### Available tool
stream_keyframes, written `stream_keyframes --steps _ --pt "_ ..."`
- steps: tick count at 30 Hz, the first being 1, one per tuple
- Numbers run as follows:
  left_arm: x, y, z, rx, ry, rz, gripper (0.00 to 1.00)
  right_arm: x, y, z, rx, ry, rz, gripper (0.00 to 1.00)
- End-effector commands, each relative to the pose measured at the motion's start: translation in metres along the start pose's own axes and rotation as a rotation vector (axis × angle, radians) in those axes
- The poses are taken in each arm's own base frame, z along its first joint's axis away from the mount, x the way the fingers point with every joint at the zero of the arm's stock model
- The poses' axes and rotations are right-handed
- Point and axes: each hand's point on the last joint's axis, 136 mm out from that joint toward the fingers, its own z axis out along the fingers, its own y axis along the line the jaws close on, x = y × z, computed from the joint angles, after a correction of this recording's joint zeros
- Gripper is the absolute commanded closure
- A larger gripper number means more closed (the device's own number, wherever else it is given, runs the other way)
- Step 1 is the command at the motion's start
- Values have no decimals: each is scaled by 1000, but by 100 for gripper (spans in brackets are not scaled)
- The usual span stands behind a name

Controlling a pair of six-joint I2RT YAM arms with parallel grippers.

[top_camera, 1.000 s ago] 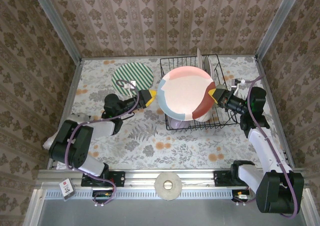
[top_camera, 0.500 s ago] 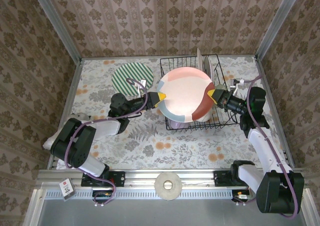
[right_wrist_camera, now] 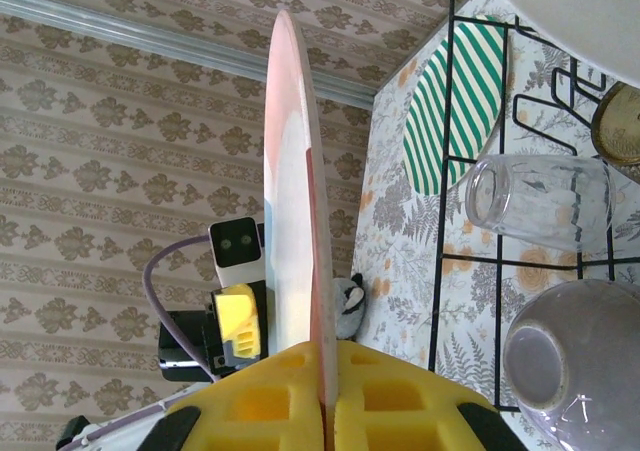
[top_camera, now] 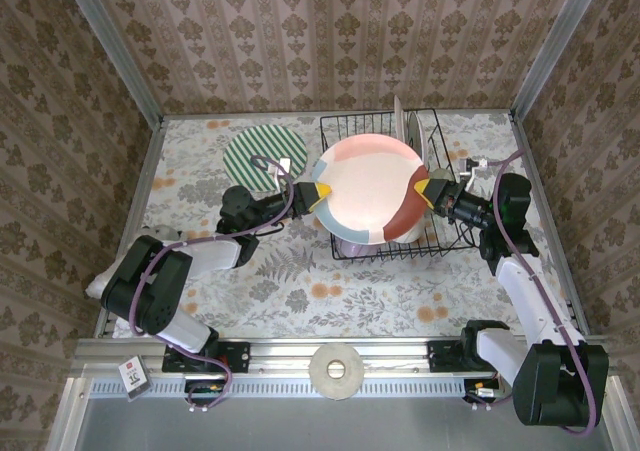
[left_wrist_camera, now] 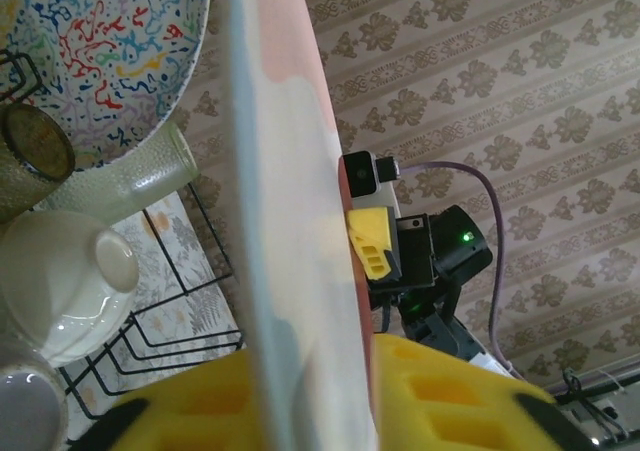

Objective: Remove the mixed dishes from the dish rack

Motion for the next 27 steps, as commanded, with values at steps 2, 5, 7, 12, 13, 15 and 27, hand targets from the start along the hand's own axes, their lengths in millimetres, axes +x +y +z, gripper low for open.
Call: stream_keyframes --steps 2,5,7,12,13,15,27 --pt "-3 -12 1 39 -18 40 99 3 16 0 -40 24 -65 100" --pt "-3 -7 0 28 -24 44 100 5 19 1 -44 32 -75 100" --pt "-2 -7 0 25 -25 64 100 6 21 1 -42 35 -84 100" --pt "-1 -7 -1 20 -28 96 100 8 21 2 -38 40 -89 100" --pt "-1 -7 -1 19 -29 98 100 8 21 1 -37 39 -88 100" --pt "-1 -9 -3 24 -34 105 100 10 23 1 -39 41 -94 100" --pt "-33 -12 -11 7 -158 65 100 24 61 -10 -63 30 -328 0"
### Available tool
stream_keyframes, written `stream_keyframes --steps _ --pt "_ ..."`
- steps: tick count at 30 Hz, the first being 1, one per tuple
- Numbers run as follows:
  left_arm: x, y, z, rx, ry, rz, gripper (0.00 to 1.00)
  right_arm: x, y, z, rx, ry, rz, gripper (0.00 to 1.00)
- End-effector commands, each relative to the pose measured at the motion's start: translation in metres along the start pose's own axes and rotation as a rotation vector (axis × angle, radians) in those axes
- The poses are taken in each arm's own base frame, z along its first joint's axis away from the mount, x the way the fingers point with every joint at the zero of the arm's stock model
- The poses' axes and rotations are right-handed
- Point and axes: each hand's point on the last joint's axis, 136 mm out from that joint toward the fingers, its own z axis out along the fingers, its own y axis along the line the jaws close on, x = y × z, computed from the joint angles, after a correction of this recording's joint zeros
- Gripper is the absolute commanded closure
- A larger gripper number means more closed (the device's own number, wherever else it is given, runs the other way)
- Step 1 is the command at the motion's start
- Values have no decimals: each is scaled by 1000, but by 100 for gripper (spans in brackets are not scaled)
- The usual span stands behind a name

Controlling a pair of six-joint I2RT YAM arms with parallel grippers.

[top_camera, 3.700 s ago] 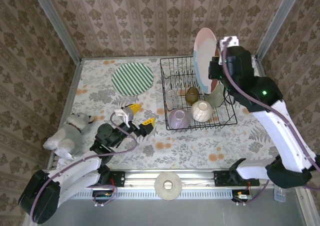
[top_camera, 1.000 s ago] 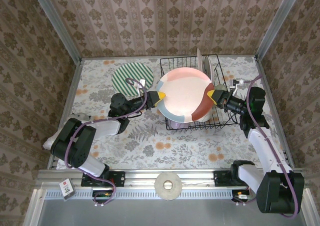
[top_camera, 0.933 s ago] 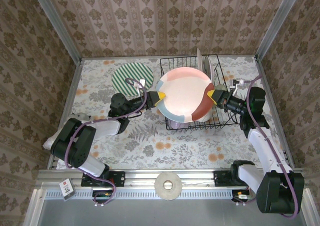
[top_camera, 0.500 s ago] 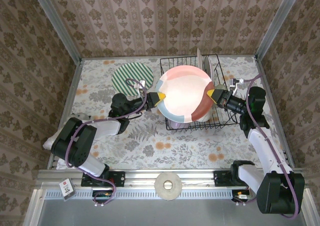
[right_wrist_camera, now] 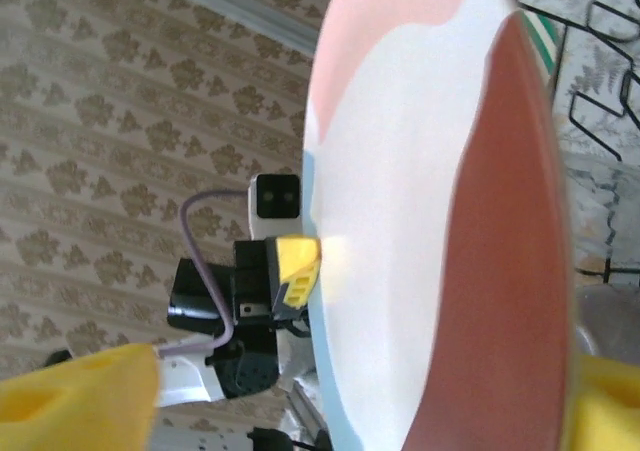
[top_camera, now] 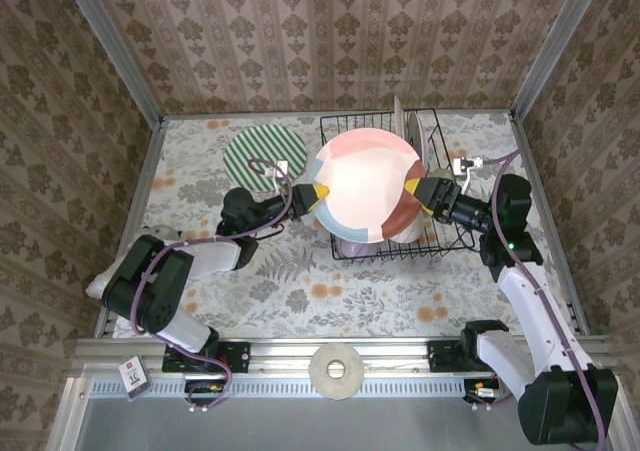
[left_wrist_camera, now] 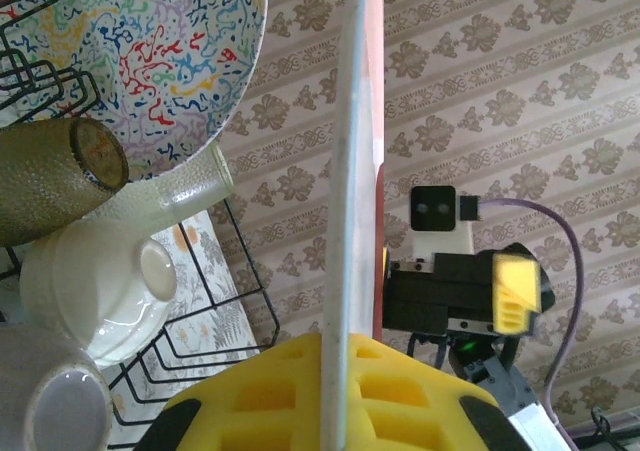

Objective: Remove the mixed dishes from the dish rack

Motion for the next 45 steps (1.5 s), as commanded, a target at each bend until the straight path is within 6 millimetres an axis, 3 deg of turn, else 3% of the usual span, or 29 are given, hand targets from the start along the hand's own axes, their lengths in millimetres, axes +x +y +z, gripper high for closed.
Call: stream_keyframes --steps 1,4,9,15,24,34,38,45 --pt "-29 -31 -8 65 -106 80 100 -3 24 -6 -12 -13 -145 0" --pt "-39 -37 -18 42 -145 96 100 -3 31 -6 -16 -22 -203 0" --pt "-68 -37 -53 -84 -260 144 100 -4 41 -3 -36 -51 -296 0" --pt "-93 -42 -100 -194 -373 139 100 25 64 9 -104 7 -461 0" --pt "-112 -19 -158 -313 -475 46 100 59 65 5 -116 25 -517 0" --pt "-140 26 -175 -353 -526 -29 100 83 67 0 -79 -14 -668 0" --pt "-152 47 -178 -386 -530 -47 100 83 69 -7 -49 -46 -710 0" --pt "-176 88 -182 -430 -538 -84 100 78 51 0 56 -40 -705 0"
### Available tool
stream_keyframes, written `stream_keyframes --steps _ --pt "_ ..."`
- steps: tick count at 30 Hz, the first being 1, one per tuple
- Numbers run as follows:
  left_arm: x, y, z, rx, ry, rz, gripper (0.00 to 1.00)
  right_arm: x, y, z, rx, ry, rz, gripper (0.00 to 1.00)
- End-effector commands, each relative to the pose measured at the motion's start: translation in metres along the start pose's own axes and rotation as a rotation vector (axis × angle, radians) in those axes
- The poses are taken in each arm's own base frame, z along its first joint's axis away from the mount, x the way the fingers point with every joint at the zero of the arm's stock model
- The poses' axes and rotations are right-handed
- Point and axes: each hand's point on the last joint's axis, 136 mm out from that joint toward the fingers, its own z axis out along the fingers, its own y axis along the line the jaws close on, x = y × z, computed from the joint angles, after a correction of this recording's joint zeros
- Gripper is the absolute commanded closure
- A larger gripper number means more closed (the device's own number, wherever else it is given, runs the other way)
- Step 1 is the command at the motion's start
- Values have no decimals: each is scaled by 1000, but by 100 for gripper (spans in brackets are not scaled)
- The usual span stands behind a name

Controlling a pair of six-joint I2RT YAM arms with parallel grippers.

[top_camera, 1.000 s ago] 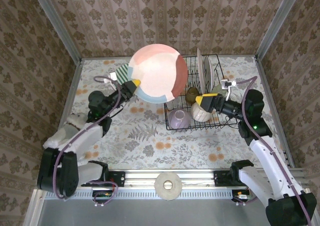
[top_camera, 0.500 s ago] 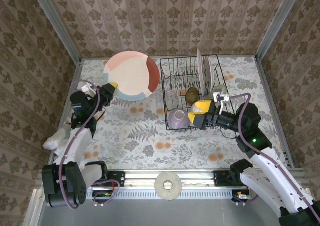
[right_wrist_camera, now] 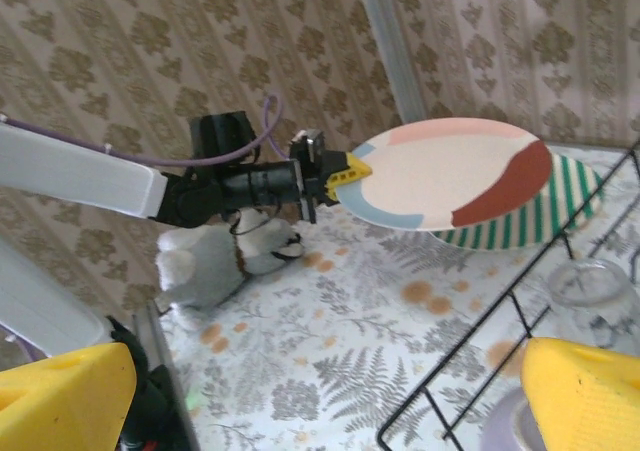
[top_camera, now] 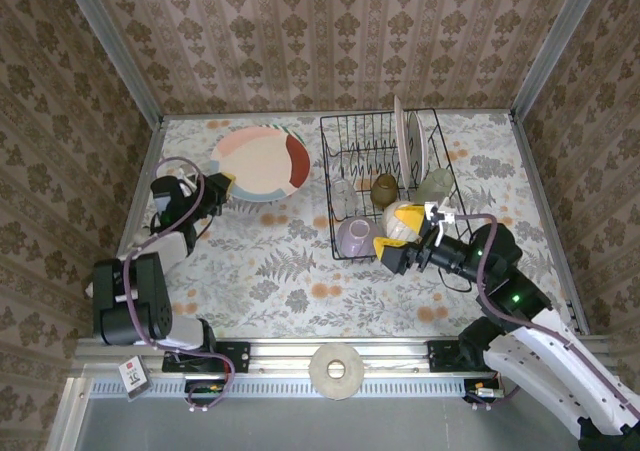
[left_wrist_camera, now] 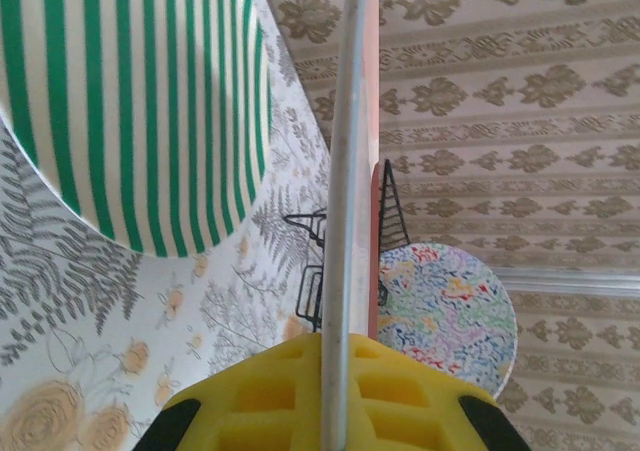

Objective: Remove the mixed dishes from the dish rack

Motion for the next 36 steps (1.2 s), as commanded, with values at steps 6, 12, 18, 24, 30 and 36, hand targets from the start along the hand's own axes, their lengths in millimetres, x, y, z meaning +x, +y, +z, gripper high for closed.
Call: stream_keyframes --steps 6,12,18,24,30,36 --pt "-41 -22 34 133 -36 97 100 10 -19 9 102 37 -27 0" --pt "-55 -7 55 116 -37 91 100 13 -14 11 87 47 -44 0" --pt "-64 12 70 80 -41 71 100 15 -13 13 92 58 -57 0" --pt "-70 28 80 57 -44 66 100 17 -12 15 89 66 -65 0" --pt "-74 42 89 40 -37 56 100 19 -11 17 85 77 -72 0" --pt "-78 49 97 18 -34 55 100 21 -10 19 85 85 -76 0"
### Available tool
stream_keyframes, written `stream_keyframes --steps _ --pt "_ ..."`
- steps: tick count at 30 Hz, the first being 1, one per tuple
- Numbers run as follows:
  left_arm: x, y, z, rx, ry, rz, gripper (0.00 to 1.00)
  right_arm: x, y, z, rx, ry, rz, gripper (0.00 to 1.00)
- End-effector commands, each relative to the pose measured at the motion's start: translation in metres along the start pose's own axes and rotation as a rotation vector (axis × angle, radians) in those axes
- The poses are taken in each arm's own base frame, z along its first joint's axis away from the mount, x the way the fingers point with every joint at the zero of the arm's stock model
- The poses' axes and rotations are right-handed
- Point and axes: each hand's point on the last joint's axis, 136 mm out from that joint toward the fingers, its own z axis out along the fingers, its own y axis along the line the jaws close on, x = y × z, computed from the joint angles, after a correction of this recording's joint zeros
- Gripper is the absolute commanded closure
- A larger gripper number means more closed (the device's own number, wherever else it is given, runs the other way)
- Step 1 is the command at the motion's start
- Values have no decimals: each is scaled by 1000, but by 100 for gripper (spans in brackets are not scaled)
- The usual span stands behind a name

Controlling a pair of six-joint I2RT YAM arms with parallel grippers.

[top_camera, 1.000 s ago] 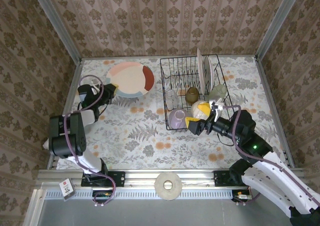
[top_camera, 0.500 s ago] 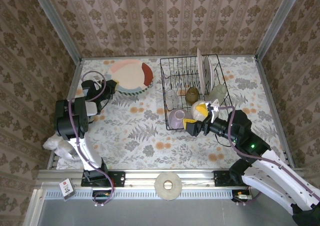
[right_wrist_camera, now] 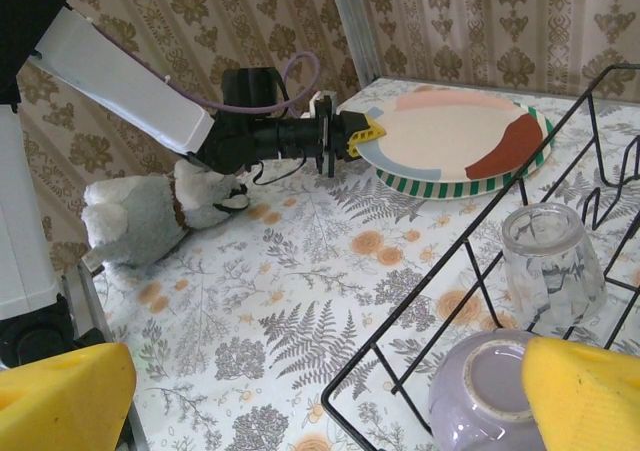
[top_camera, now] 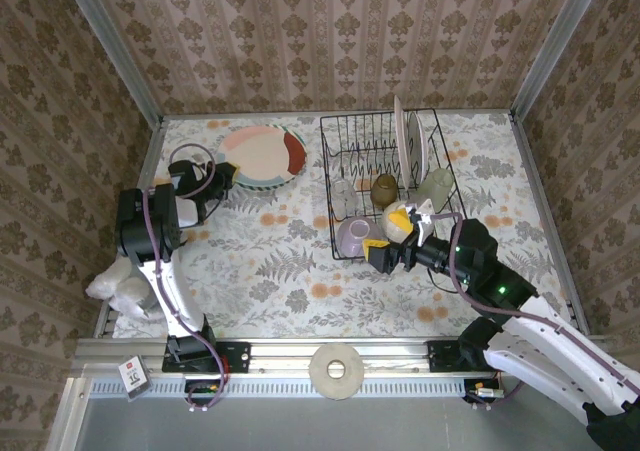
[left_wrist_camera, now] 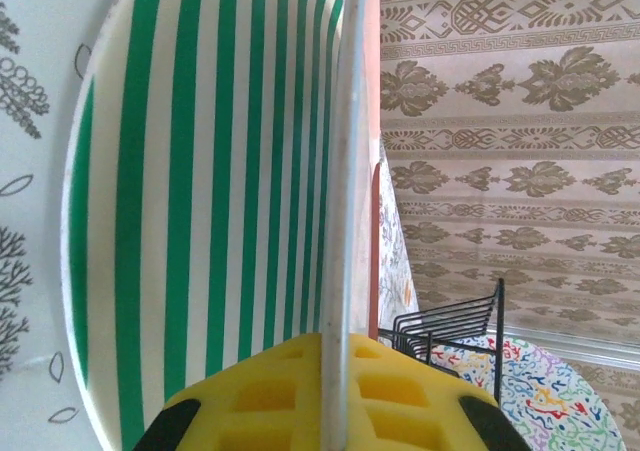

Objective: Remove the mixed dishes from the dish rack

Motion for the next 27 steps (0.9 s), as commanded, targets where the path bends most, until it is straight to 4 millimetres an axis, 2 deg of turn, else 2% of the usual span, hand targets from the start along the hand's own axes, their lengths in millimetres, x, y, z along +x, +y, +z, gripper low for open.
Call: stream_keyframes --steps 1,22,27 --pt "-17 -23 4 64 -30 87 100 -8 3 0 3 -19 -27 0" --pt "-11 -14 25 9 1 87 95 -6 7 1 1 -7 -52 0" --pt "-9 -8 25 -17 3 89 86 -6 7 2 4 -7 -54 0"
